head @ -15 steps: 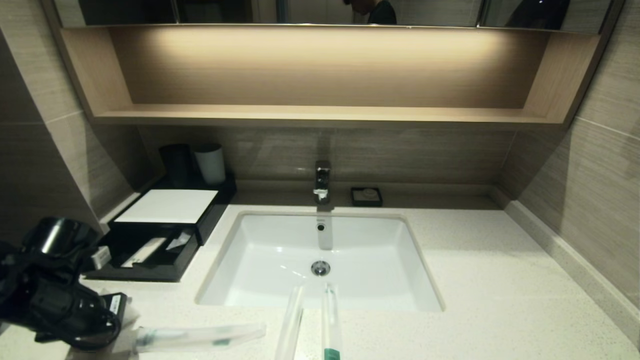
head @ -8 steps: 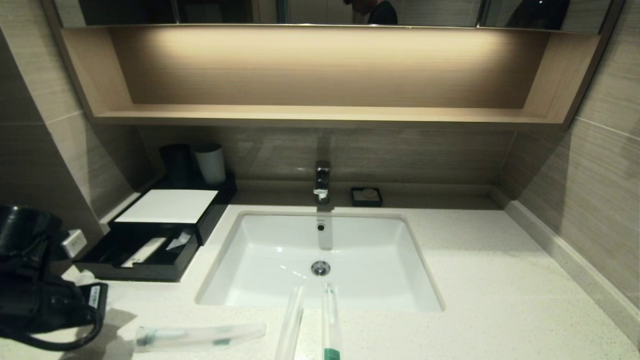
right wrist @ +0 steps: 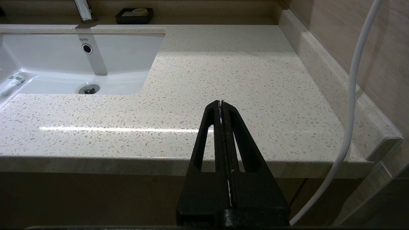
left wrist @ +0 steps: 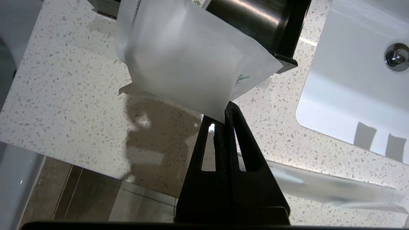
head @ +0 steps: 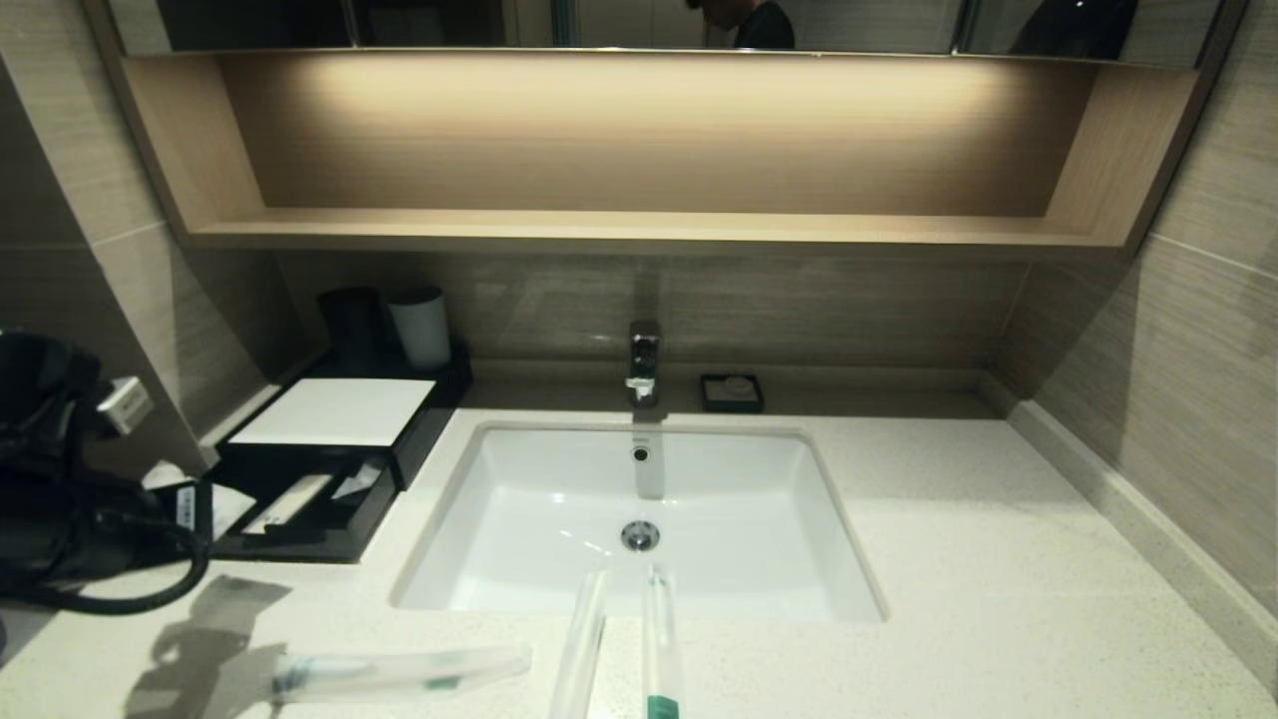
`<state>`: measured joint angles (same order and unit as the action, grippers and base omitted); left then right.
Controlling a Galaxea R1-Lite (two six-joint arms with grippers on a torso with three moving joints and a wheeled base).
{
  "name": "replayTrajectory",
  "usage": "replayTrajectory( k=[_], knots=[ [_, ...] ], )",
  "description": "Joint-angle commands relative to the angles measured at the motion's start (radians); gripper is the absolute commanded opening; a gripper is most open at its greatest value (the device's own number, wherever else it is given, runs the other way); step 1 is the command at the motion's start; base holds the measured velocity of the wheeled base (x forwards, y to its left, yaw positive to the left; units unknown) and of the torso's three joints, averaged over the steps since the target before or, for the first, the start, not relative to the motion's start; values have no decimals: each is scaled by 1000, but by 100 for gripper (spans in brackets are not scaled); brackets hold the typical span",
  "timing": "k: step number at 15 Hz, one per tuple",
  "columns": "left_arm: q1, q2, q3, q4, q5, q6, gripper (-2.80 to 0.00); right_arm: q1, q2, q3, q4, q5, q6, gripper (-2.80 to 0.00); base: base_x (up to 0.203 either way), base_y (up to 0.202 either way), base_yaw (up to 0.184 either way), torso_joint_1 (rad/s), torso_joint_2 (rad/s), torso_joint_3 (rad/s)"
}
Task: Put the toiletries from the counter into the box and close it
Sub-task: Place the bathroom toiletry into the drawer
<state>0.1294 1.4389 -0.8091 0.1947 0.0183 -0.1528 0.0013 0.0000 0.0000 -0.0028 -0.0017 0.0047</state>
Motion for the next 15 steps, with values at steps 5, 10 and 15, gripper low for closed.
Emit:
replayTrajectory(
  k=[5,10,15],
  knots=[
    [-21,115,-123,69,0,-36,-280,0,0,2,0,0,0,-280,0,0,0,0,0,0],
    [-39,111,-160,121,0,-67,-280,0,0,2,0,0,0,-280,0,0,0,0,0,0],
    [-37,178,-179,118,-4,-74,-280,0,0,2,0,0,0,-280,0,0,0,0,0,0]
  ],
)
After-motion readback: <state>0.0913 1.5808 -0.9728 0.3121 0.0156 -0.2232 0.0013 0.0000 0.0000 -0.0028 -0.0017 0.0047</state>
